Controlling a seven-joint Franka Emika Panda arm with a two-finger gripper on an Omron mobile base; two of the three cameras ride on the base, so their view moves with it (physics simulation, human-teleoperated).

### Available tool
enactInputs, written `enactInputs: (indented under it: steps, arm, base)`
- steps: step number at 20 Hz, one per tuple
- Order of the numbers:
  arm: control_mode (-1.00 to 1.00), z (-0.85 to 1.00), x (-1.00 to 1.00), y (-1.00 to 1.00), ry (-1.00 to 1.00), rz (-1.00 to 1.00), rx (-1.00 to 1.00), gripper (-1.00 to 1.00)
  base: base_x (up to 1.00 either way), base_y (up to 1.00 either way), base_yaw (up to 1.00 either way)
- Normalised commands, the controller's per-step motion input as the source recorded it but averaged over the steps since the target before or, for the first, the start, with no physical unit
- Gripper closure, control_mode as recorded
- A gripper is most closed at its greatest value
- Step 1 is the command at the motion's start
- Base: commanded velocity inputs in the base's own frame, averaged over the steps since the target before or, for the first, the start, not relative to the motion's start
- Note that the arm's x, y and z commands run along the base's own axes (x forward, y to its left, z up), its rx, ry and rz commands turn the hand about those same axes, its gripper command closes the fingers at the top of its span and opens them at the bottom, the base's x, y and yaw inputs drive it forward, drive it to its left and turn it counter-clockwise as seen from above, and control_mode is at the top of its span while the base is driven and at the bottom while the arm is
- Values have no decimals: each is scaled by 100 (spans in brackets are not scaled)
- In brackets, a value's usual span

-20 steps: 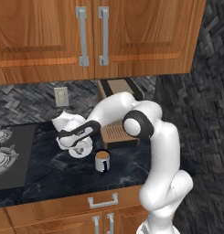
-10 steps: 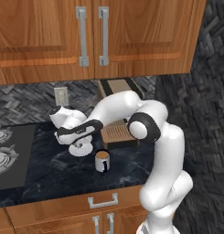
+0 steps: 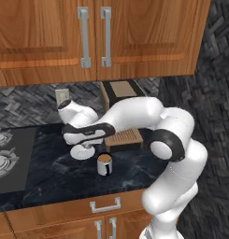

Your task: Take a sugar cube from the saucer and place it inside the coffee. Then, grab milk from the fridge and place it next to the coffee on the counter to sweeten the coffee.

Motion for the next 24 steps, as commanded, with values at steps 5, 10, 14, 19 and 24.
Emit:
enactInputs:
  steps: [5, 10, 14, 19, 24]
  arm:
    - [-100, -5, -53, -39, 0, 0, 1, 100]
    - [-100, -3, -11, -32, 0, 0, 0, 100]
    - [-100, 0, 0, -21, 0, 0, 0, 100]
    - [-100, 0, 0, -2, 0, 0, 0, 100]
    - [-100, 0, 2, 0, 0, 0, 0, 100]
  base:
    - [0, 0, 0]
    - [0, 0, 0]
    - [0, 0, 0]
    - [0, 0, 0]
    - [0, 0, 0]
